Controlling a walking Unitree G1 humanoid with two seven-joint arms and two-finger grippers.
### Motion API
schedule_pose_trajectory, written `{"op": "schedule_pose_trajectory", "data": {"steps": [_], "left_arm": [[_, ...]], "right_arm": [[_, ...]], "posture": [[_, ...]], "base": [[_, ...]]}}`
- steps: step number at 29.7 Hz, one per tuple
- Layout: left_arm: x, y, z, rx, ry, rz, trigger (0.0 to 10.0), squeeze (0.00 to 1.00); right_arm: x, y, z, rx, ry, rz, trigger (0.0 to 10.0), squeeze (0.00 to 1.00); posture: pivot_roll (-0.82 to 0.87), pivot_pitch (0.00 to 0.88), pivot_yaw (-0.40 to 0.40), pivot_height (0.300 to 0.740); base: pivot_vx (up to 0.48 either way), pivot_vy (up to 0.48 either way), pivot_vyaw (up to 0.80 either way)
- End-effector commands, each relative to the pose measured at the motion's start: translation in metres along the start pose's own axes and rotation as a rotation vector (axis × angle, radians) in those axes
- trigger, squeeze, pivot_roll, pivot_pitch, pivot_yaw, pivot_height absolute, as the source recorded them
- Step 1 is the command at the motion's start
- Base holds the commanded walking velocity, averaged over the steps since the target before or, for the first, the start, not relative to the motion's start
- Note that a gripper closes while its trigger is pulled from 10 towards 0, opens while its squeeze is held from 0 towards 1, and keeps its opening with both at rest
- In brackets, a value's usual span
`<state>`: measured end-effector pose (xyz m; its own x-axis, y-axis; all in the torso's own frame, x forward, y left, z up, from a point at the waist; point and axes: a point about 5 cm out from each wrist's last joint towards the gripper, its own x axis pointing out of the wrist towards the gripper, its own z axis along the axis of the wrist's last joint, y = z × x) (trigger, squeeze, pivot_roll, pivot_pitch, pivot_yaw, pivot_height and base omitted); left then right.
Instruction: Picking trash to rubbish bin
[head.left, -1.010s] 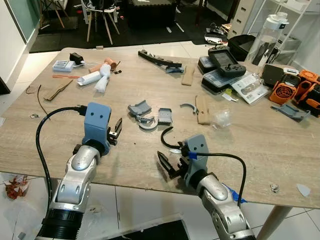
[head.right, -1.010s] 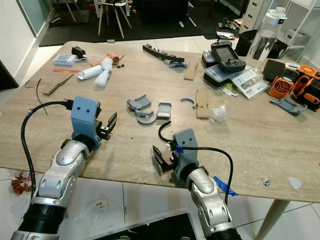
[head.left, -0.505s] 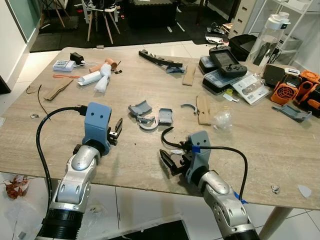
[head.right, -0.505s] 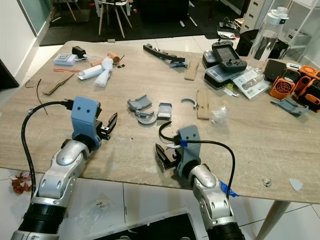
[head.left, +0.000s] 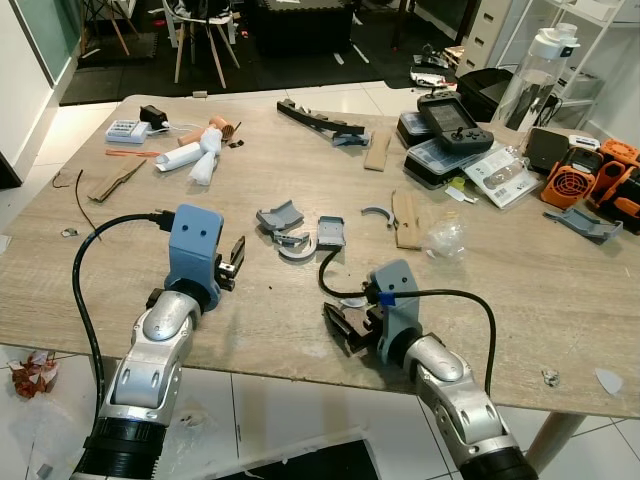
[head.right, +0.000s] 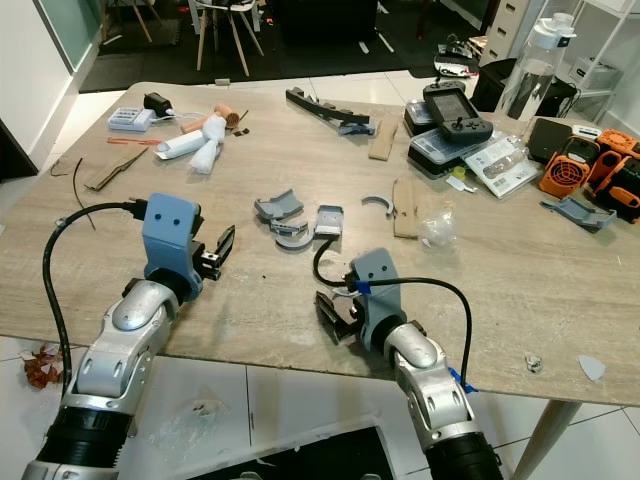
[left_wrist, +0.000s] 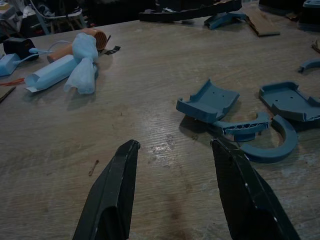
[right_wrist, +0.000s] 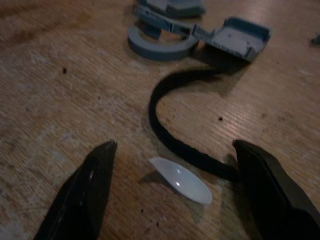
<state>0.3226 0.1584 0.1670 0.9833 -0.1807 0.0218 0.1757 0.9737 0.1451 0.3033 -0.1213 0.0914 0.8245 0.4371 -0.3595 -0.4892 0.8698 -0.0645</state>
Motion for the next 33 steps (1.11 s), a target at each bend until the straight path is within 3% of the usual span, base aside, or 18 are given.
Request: {"op": "schedule_pose_trajectory", "data": {"steps": [1,3,4,5,6,7,14,15,16,18,19,27,33], "left_arm": [[-0.001,0.002,-0.005,0.009,0.025,0.0,10.0,0.0],[-0.001,0.001,-0.005,0.009,0.025,0.0,10.0,0.0],[-0.001,0.001,-0.005,0.009,0.025,0.0,10.0,0.0],[-0.001,0.001,-0.005,0.009,0.025,0.0,10.0,0.0],[-0.001,0.001,-0.005,0.009,0.025,0.0,10.0,0.0],[-0.001,0.001,-0.005,0.008,0.024,-0.001,10.0,0.0],[-0.001,0.001,-0.005,0.008,0.023,-0.002,10.0,0.0],[-0.002,0.001,-0.005,0.009,0.023,-0.002,10.0,0.0],[-0.002,0.001,-0.005,0.01,0.023,-0.001,10.0,0.0],[-0.002,0.001,-0.006,0.01,0.023,-0.001,10.0,0.0],[-0.002,0.002,-0.006,0.011,0.023,-0.001,10.0,0.0],[-0.001,0.002,-0.005,0.014,0.019,-0.003,10.0,0.0],[-0.001,0.002,-0.004,0.015,0.015,-0.005,10.0,0.0]], "right_arm": [[-0.003,-0.002,-0.024,0.01,0.12,-0.017,10.0,0.0],[-0.003,-0.002,-0.024,0.011,0.121,-0.017,10.0,0.0],[-0.003,-0.003,-0.024,0.011,0.124,-0.018,8.7,0.0],[-0.003,-0.003,-0.025,0.012,0.127,-0.018,4.7,0.0],[-0.003,-0.003,-0.025,0.014,0.13,-0.018,2.9,0.0],[-0.003,-0.004,-0.025,0.016,0.136,-0.018,0.0,0.0],[-0.005,-0.003,-0.026,0.015,0.157,-0.016,0.0,0.0],[-0.005,-0.003,-0.026,0.013,0.16,-0.017,1.8,0.0],[-0.005,-0.003,-0.027,0.005,0.164,-0.018,6.1,0.0],[-0.005,-0.003,-0.027,0.003,0.165,-0.019,6.1,0.0],[-0.005,-0.003,-0.027,-0.003,0.17,-0.027,10.0,0.0],[-0.005,-0.008,-0.026,0.001,0.161,-0.068,10.0,0.0],[-0.003,-0.013,0.0,0.042,-0.039,-0.107,10.0,0.0]], "posture": [[-0.02,0.168,0.027,0.74],[-0.02,0.168,0.027,0.74],[-0.02,0.168,0.027,0.74],[-0.03,0.168,0.028,0.74],[-0.03,0.168,0.028,0.74],[-0.03,0.168,0.028,0.74],[-0.03,0.165,0.028,0.74],[-0.03,0.161,0.026,0.74],[-0.03,0.159,0.026,0.74],[-0.03,0.159,0.026,0.74],[-0.03,0.155,0.027,0.74],[-0.03,0.145,0.031,0.74],[-0.03,0.142,0.031,0.74]], "base": [[0.0,0.0,0.0],[0.0,0.0,0.0],[0.0,0.0,0.0],[0.0,0.0,0.0],[0.0,0.0,0.0],[0.0,0.0,0.0],[0.0,0.0,0.0],[0.0,0.0,0.0],[0.0,0.0,0.0],[0.0,0.0,0.0],[0.0,0.0,0.0],[0.0,0.0,0.0],[0.0,0.0,0.0]]}}
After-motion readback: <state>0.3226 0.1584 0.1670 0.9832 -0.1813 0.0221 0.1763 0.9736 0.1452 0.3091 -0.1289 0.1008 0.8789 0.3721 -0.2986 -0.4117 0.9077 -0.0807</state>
